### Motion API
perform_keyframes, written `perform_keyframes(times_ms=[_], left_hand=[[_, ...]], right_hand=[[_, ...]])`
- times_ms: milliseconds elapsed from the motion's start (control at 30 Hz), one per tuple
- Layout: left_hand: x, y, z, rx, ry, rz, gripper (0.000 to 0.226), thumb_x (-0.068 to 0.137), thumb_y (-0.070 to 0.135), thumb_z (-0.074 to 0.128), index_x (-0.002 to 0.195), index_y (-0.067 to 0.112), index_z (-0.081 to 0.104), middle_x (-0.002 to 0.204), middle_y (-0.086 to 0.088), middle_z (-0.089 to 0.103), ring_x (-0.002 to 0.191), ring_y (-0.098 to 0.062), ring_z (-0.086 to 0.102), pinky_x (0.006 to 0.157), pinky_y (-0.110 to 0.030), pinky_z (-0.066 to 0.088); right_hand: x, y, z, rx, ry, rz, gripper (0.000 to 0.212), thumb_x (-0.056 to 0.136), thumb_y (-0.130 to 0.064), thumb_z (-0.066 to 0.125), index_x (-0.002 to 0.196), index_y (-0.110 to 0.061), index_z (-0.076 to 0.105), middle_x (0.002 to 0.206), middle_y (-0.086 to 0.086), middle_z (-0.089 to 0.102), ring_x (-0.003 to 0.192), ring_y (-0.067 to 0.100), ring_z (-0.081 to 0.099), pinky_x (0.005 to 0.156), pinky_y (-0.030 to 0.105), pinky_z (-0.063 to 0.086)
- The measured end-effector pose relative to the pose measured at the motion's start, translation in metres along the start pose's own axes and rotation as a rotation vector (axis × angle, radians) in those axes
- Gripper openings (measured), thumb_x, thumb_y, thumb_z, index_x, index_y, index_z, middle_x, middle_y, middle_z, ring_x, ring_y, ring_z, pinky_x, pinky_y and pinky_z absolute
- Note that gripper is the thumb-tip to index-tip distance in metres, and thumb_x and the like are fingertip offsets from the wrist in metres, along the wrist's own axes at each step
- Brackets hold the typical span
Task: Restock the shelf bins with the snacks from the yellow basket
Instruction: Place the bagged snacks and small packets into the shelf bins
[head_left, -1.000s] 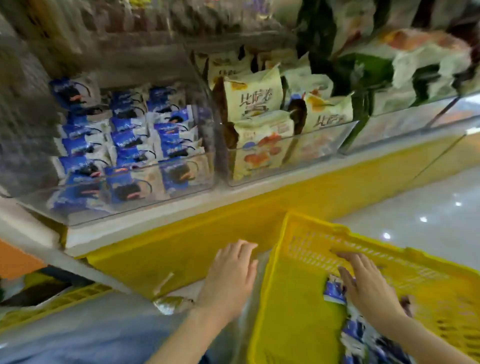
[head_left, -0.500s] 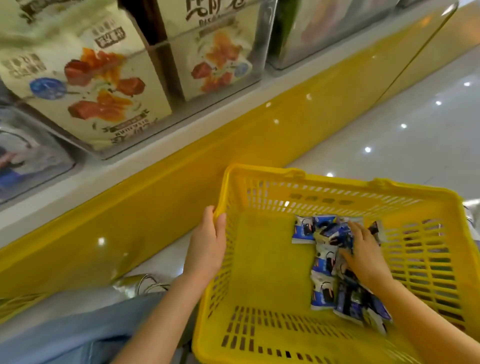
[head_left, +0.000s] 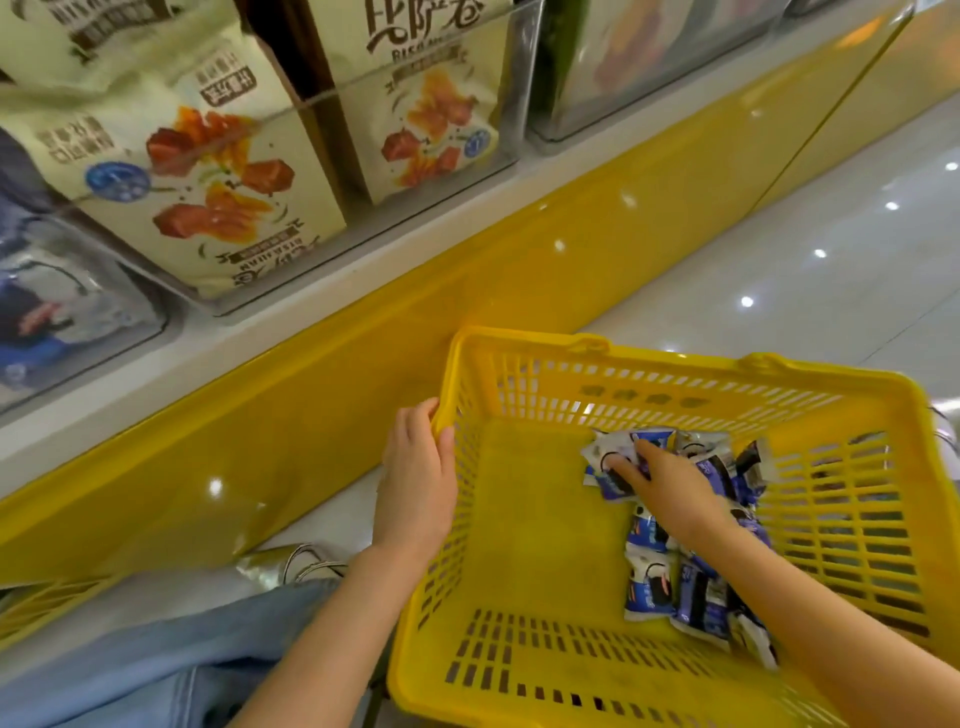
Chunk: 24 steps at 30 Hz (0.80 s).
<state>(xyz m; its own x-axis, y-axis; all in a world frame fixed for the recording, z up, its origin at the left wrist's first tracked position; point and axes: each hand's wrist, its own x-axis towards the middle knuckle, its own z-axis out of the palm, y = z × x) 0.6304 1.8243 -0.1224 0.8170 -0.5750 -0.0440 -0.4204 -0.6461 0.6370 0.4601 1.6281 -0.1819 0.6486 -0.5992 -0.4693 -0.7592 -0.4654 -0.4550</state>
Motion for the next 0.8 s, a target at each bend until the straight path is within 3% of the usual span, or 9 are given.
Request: perform_keyframes(times_ms=[67, 133, 233, 333, 400, 467, 533, 667, 800], left_hand=[[-0.009, 0.008, 0.001, 0.152, 0.124, 0.190, 0.026, 0.095, 0.017, 0.044, 0.119, 0.007, 0.051, 0.111, -0.007, 0.053, 0.097, -0.018, 0.048, 0.080, -0.029, 0.038], [-0.022, 0.018, 0.006, 0.078, 0.065, 0.253, 0.026, 0.095, 0.020, 0.042, 0.117, 0.010, 0.051, 0.111, -0.004, 0.052, 0.099, -0.013, 0.045, 0.082, -0.019, 0.033], [-0.040, 0.034, 0.022, -0.312, -0.245, -0.095, 0.029, 0.096, 0.029, 0.043, 0.123, 0.018, 0.044, 0.117, 0.006, 0.047, 0.099, -0.004, 0.047, 0.076, -0.009, 0.036], [-0.046, 0.041, 0.035, -0.746, -0.447, -0.410, 0.018, 0.094, 0.025, 0.051, 0.109, 0.016, 0.051, 0.107, -0.001, 0.059, 0.088, 0.001, 0.057, 0.071, -0.009, 0.044], [-0.050, 0.040, 0.038, -0.793, -0.460, -0.408, 0.009, 0.091, 0.020, 0.057, 0.098, 0.015, 0.056, 0.094, 0.000, 0.063, 0.079, 0.004, 0.060, 0.070, -0.010, 0.046], [-0.053, 0.038, 0.040, -0.759, -0.440, -0.386, 0.005, 0.090, 0.019, 0.058, 0.095, 0.017, 0.057, 0.093, 0.001, 0.064, 0.085, -0.003, 0.061, 0.075, -0.014, 0.046], [-0.054, 0.036, 0.042, -0.722, -0.395, -0.396, 0.008, 0.090, 0.018, 0.058, 0.097, 0.014, 0.056, 0.091, 0.003, 0.063, 0.088, -0.009, 0.060, 0.071, -0.008, 0.044], [-0.050, 0.031, 0.046, -0.680, -0.414, -0.416, 0.013, 0.091, 0.020, 0.057, 0.103, 0.016, 0.054, 0.096, 0.007, 0.061, 0.087, 0.005, 0.055, 0.065, -0.002, 0.042], [-0.045, 0.024, 0.051, -0.657, -0.419, -0.437, 0.009, 0.091, 0.022, 0.057, 0.097, 0.026, 0.052, 0.095, 0.013, 0.059, 0.087, 0.008, 0.053, 0.064, -0.003, 0.043]], right_hand=[[-0.018, -0.020, -0.002, 0.128, -0.020, -0.051, 0.031, 0.094, -0.044, 0.045, 0.088, -0.015, 0.053, 0.065, -0.001, 0.056, 0.052, 0.007, 0.049, 0.045, 0.019, 0.032], [-0.035, -0.038, -0.001, 0.331, -0.024, -0.073, 0.032, 0.095, -0.039, 0.044, 0.073, -0.015, 0.044, 0.056, -0.004, 0.040, 0.043, 0.004, 0.035, 0.044, 0.020, 0.026], [-0.058, -0.059, 0.003, 0.641, -0.063, -0.041, 0.030, 0.099, -0.026, 0.039, 0.072, -0.012, 0.041, 0.059, -0.001, 0.031, 0.041, 0.004, 0.035, 0.041, 0.022, 0.037], [-0.073, -0.067, 0.011, 0.798, -0.141, -0.024, 0.025, 0.100, -0.019, 0.039, 0.078, -0.012, 0.047, 0.063, -0.002, 0.041, 0.050, 0.000, 0.047, 0.046, 0.025, 0.050], [-0.079, -0.065, 0.016, 0.765, -0.173, -0.070, 0.022, 0.099, -0.021, 0.040, 0.082, -0.017, 0.052, 0.068, -0.007, 0.051, 0.058, -0.001, 0.051, 0.052, 0.022, 0.050], [-0.076, -0.055, 0.021, 0.644, -0.127, -0.104, 0.019, 0.099, -0.026, 0.039, 0.087, -0.024, 0.054, 0.076, -0.010, 0.058, 0.065, -0.001, 0.056, 0.059, 0.020, 0.049], [-0.063, -0.037, 0.023, 0.516, -0.048, -0.087, 0.014, 0.098, -0.032, 0.039, 0.100, -0.029, 0.053, 0.092, -0.011, 0.064, 0.081, -0.001, 0.060, 0.069, 0.018, 0.046], [-0.026, 0.023, 0.026, 0.302, -0.039, 0.098, 0.035, 0.098, -0.025, 0.044, 0.131, -0.015, 0.042, 0.131, 0.004, 0.051, 0.116, 0.018, 0.051, 0.089, 0.027, 0.043], [-0.004, 0.066, 0.032, 0.192, -0.121, 0.272, 0.053, 0.093, -0.019, 0.056, 0.139, -0.007, 0.032, 0.141, 0.013, 0.039, 0.121, 0.028, 0.048, 0.089, 0.030, 0.042]])
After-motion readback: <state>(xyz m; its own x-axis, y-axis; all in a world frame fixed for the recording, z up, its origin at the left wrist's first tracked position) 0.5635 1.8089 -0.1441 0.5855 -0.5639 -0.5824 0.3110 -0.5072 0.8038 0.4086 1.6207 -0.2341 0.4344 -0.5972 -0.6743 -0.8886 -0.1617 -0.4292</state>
